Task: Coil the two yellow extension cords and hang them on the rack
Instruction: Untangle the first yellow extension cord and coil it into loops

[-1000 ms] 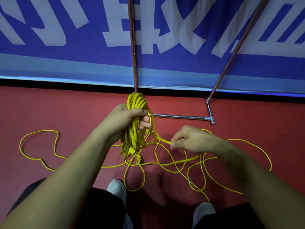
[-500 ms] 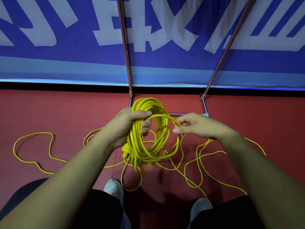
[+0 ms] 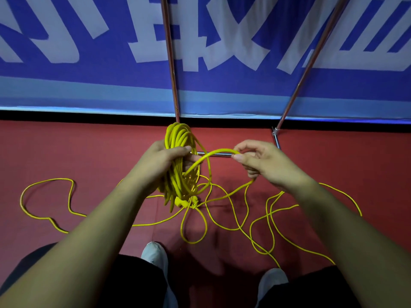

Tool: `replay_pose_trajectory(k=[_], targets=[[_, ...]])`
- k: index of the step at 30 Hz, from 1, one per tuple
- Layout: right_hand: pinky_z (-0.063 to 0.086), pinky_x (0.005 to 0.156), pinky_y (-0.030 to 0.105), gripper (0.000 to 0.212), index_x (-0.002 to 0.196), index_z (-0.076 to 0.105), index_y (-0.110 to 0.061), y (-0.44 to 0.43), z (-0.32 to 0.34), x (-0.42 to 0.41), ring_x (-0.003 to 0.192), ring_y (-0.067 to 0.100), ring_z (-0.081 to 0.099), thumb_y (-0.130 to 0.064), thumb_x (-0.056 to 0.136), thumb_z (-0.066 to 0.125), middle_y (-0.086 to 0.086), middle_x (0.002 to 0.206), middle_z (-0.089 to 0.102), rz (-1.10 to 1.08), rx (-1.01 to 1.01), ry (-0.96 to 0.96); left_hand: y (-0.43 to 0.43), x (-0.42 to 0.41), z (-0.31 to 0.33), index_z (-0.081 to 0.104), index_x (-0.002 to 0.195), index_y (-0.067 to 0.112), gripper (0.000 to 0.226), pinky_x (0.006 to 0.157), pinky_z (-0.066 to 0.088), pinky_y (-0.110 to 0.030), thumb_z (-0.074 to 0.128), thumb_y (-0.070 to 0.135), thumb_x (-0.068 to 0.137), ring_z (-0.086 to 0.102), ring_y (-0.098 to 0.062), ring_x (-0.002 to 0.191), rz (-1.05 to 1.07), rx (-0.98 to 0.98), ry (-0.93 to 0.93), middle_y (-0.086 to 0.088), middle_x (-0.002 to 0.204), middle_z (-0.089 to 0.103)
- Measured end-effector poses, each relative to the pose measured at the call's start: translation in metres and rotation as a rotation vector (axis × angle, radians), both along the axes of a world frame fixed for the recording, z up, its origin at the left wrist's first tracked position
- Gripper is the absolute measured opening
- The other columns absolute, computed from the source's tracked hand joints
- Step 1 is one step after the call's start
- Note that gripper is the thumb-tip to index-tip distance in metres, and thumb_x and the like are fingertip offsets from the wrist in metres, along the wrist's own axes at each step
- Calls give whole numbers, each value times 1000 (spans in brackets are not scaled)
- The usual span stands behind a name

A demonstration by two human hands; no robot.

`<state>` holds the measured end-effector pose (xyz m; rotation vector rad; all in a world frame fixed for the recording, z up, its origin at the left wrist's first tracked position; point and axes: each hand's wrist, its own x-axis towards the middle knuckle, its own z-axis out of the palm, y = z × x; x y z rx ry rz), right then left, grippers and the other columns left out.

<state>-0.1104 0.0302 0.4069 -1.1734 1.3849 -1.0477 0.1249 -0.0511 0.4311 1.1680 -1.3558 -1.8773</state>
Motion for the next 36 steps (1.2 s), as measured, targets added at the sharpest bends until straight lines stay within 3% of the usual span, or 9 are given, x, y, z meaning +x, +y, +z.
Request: replay_pose_trajectory(k=[5,9,11,13,17,23,29,33,36], targets=[[25,48,29,4,87,72,-15,7,31,20,47,14,29,-11,86,70,-6,48,39,212,10,215,1,-1,-2,54,106,-9,20,63,58,-34,56,7,95,69,-32,77,-51,-72,-74,-27,92,72],[23,46,25,7,88,74,-4,14,54,22,46,14,27,-9,84,71,1,50,35,333,106,164,1,-1,-1,56,86,-1,13,37,46,-24,59,8,94,57,-18,41,-59,-176,-185,-10,58,66],[23,46,25,7,86,73,-4,12,60,10,44,11,29,-10,85,69,-2,48,38,202,66,225,-7,2,-3,56,69,4,26,37,37,-21,60,12,93,46,-18,35,30,-201,-205,-5,44,52],[22,48,26,7,84,72,-8,8,57,-8,43,9,29,-11,88,67,-7,45,38,-15,-23,322,-15,6,-7,54,55,13,36,46,34,-24,62,14,90,40,-20,40,113,-160,-136,-8,48,45],[23,47,23,9,83,72,-12,8,41,-30,42,4,29,-13,89,67,-10,44,40,-177,-82,426,-22,7,-17,51,61,9,32,41,33,-21,62,16,90,39,-20,37,94,-230,-250,-8,44,45],[26,45,19,9,91,76,-12,20,52,-7,44,2,31,-18,87,72,-11,45,42,349,39,536,-30,5,-38,56,72,8,23,47,40,-26,68,22,85,50,-19,38,19,-321,-527,-4,47,56],[25,43,19,9,90,77,-9,14,102,2,44,6,30,-16,86,71,-8,45,42,224,-72,480,-21,5,-37,55,55,13,31,48,34,-27,68,21,83,42,-22,46,4,-124,-256,-12,53,46],[24,43,22,12,90,76,-4,12,165,2,43,10,31,-14,87,70,-5,45,42,108,-134,480,-8,3,-20,56,59,9,33,43,35,-23,64,18,90,43,-21,44,-11,-148,-163,-12,50,47],[17,45,26,11,86,74,-3,16,216,-2,46,16,24,-12,87,68,2,48,36,-53,-285,356,0,-3,5,56,66,6,28,41,36,-22,61,16,92,43,-20,42,15,-210,-108,-11,50,48]])
